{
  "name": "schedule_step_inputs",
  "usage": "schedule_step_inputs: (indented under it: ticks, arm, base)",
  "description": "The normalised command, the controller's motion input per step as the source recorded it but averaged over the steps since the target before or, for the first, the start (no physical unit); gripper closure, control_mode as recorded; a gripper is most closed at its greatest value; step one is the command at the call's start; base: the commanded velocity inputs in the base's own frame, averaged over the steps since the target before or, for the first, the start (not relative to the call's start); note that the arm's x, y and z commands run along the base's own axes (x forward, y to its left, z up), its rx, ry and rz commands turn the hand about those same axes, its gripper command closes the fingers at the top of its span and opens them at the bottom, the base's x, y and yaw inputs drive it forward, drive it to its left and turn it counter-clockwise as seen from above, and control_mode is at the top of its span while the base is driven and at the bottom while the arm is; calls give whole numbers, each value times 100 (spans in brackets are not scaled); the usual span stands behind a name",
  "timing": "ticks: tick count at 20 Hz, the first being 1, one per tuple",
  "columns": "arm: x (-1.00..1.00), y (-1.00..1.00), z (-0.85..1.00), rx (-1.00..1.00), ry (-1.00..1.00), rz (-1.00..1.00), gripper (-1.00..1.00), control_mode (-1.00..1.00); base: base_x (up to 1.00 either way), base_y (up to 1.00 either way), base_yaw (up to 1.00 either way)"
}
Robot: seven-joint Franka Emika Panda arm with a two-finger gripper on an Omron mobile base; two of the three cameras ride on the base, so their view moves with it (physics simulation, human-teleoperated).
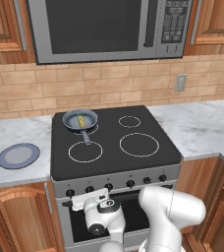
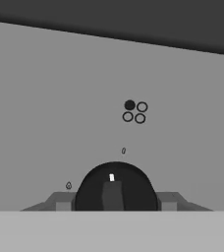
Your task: Pick up the butter stick and place it in the pan. Then turn on the burner for the pan.
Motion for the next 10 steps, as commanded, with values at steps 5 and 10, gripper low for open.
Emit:
schedule_step_inputs:
  ticks: [5, 10]
  arm:
    - [0, 0, 0, -11, 0, 1, 100, -100]
    - [0, 0, 0, -11, 0, 0, 100, -100]
  base:
    - [0, 0, 0]
    - [0, 0, 0]
